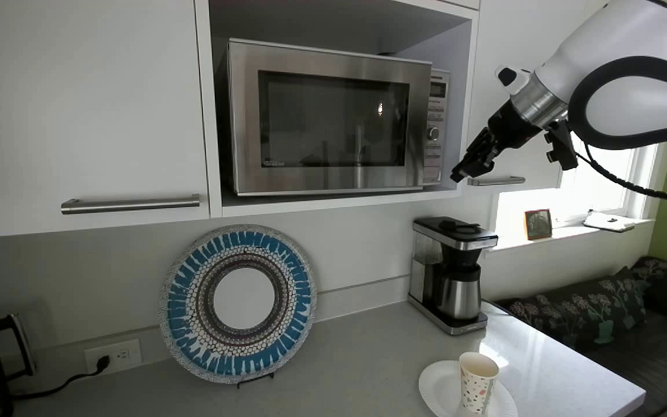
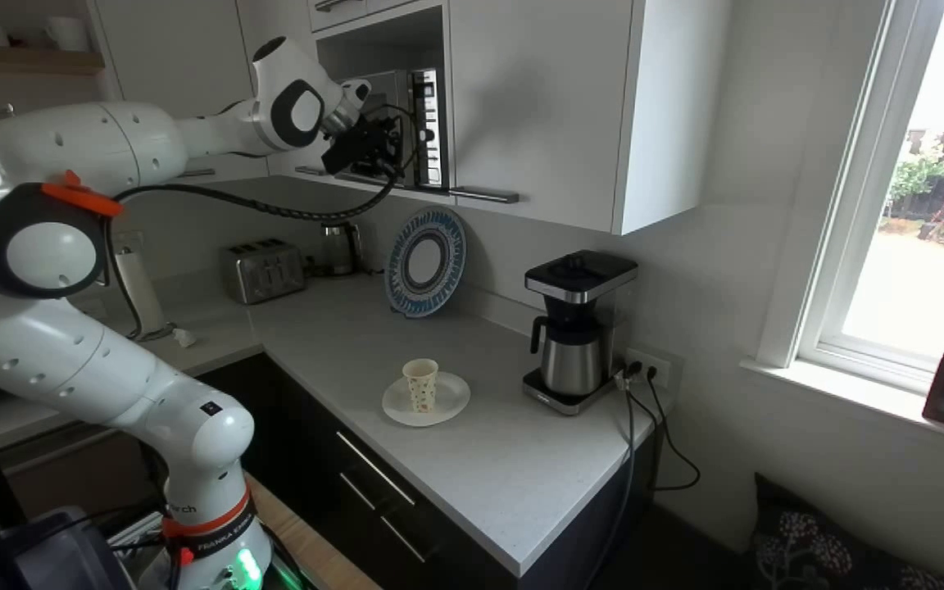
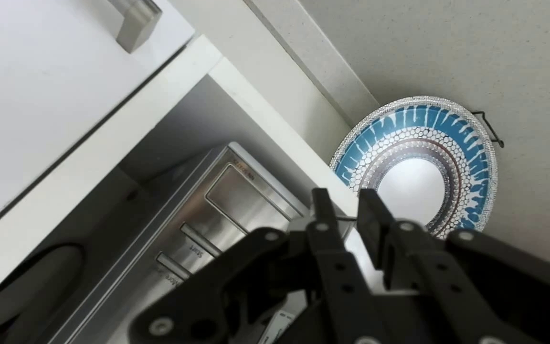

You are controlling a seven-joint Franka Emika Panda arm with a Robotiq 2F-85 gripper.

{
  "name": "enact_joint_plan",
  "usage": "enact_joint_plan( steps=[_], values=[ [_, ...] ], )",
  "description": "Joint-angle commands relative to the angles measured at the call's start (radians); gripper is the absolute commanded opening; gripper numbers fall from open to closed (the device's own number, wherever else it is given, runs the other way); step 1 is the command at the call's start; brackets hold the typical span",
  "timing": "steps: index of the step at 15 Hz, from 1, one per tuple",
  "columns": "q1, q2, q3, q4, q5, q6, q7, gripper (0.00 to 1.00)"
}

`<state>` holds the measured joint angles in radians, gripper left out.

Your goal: Open the microwave

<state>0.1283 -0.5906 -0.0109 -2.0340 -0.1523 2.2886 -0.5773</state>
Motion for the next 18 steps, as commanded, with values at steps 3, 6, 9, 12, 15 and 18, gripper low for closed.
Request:
enact_joint_plan(
  steps=[3,6,9,12,15,18],
  values=[
    [0.014,0.008,-0.007,0.012,-0.009,-0.004,0.016,0.47],
    [0.012,-0.028,-0.025,0.018,0.005,-0.036,0.016,0.47],
    [0.031,-0.071,-0.066,0.022,0.044,-0.105,-0.007,0.47],
    [0.049,-0.123,-0.100,0.029,0.092,-0.221,-0.019,0.47],
    [0.071,-0.171,-0.129,0.026,0.148,-0.259,-0.018,0.47],
    [0.087,-0.209,-0.144,0.015,0.190,-0.240,-0.014,0.47]
  ],
)
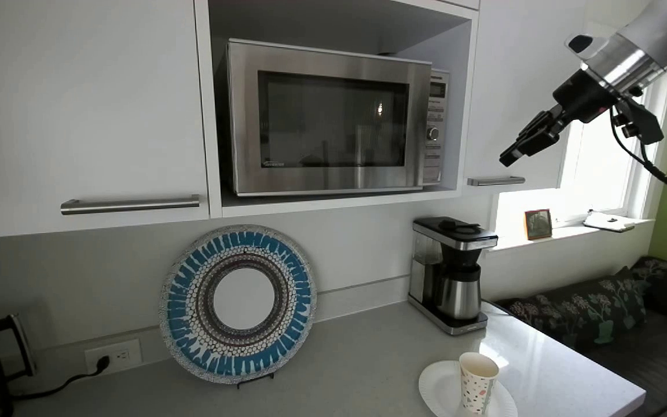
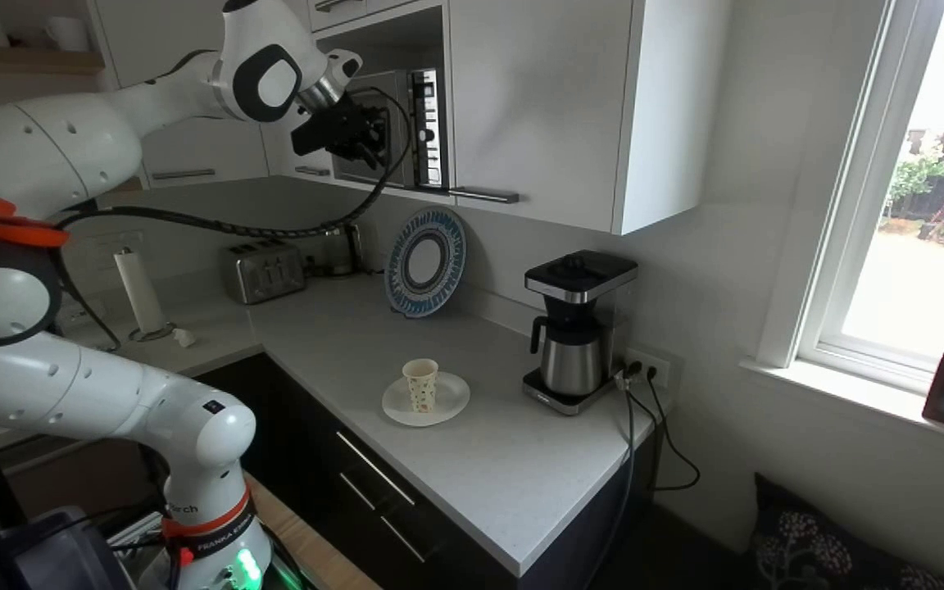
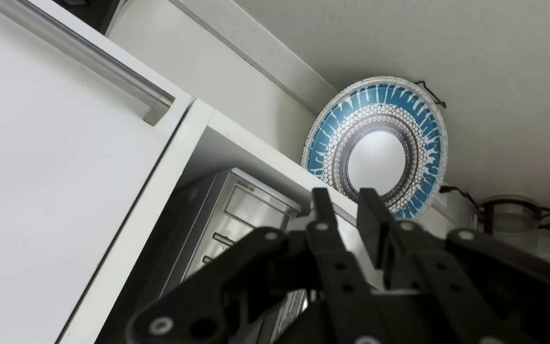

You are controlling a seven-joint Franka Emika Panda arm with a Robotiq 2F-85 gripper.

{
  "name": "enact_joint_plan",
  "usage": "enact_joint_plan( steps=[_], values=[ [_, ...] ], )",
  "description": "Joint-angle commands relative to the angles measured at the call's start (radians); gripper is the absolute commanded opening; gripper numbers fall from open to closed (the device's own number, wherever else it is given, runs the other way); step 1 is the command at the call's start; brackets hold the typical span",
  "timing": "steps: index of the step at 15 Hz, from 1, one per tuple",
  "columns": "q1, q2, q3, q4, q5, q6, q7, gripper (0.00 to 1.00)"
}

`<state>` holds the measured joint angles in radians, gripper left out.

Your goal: Open the microwave

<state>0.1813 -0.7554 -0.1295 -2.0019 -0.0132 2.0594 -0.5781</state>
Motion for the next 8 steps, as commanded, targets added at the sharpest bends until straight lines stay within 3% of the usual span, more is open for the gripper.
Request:
enact_joint_plan(
  steps=[1,3,4,5,8],
  values=[
    [0.042,-0.053,-0.031,-0.017,0.066,-0.016,-0.014,0.47],
    [0.052,-0.068,-0.036,-0.019,0.083,-0.018,-0.017,0.47],
    [0.025,-0.036,-0.019,0.004,0.050,-0.003,0.000,0.47],
    [0.027,-0.038,-0.020,0.004,0.052,-0.003,0.000,0.22],
    [0.027,-0.037,-0.019,0.005,0.051,-0.003,0.000,0.22]
  ],
)
